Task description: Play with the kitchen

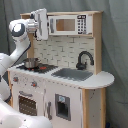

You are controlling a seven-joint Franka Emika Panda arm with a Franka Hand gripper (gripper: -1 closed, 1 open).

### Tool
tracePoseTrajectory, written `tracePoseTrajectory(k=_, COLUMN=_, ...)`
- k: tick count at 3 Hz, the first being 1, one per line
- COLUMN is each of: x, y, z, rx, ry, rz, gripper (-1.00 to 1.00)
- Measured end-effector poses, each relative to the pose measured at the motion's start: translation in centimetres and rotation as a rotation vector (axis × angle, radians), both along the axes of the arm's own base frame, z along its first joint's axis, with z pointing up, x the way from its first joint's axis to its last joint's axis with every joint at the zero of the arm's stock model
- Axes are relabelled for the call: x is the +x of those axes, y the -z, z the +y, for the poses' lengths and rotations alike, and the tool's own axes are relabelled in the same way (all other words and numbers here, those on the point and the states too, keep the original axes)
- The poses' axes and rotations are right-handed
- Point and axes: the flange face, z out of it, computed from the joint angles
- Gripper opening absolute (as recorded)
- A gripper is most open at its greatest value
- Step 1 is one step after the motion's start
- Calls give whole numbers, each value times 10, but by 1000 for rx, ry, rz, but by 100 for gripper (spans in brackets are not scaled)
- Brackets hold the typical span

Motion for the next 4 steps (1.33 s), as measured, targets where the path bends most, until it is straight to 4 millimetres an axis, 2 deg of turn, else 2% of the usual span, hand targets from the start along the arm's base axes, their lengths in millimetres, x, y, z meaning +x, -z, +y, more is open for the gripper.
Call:
tracePoseTrajectory(k=1, x=-12, y=-8, z=-19, rx=47, ry=92, rz=16, gripper=-100)
tracePoseTrajectory(k=2, x=-21, y=-3, z=-49, rx=105, ry=156, rz=37, gripper=-100)
tracePoseTrajectory(k=3, x=-37, y=1, z=-55, rx=133, ry=147, rz=57, gripper=-100)
tracePoseTrajectory(k=4, x=-47, y=-1, z=-69, rx=139, ry=129, rz=69, gripper=-100)
